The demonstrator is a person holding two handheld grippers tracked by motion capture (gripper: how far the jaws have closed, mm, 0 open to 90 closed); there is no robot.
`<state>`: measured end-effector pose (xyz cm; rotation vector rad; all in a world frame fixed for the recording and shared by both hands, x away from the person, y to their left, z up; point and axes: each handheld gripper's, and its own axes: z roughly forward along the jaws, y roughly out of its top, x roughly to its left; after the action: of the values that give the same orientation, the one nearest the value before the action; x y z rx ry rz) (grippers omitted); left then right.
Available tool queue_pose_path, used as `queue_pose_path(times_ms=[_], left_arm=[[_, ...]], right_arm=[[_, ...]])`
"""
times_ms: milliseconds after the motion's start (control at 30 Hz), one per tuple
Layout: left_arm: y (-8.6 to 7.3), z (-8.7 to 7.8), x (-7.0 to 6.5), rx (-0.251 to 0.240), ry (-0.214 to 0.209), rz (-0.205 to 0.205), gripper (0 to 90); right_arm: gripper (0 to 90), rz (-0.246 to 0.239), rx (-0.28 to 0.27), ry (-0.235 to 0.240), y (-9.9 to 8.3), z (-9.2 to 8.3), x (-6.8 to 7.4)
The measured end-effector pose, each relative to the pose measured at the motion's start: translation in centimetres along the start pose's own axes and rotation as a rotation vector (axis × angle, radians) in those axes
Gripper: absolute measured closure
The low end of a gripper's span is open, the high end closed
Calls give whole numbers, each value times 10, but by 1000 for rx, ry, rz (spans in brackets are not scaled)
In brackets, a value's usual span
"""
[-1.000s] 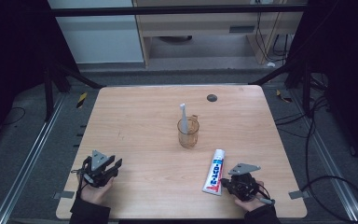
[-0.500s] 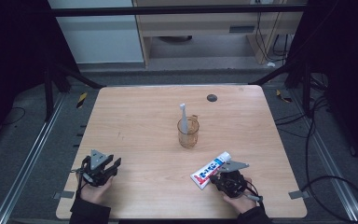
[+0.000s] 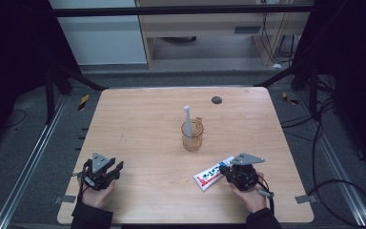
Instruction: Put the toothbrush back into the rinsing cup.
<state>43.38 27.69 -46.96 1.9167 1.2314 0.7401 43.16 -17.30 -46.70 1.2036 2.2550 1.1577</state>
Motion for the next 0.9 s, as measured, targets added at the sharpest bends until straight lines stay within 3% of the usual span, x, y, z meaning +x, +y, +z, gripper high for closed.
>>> queue_pose_path(times_ms=[167, 400, 600, 900], left_arm=[[0, 1, 0, 1, 2, 2, 616], [0, 1, 1, 0, 6, 5, 615], [0, 1, 1, 1, 5, 5, 614], [0, 1, 2, 1, 5, 1, 611]], right_arm=[[897, 42, -26, -76, 10, 4, -21], [897, 71, -3, -116, 15, 20, -41], [898, 58, 34, -126, 16, 27, -45], [900, 40, 65, -126, 13, 20, -43]])
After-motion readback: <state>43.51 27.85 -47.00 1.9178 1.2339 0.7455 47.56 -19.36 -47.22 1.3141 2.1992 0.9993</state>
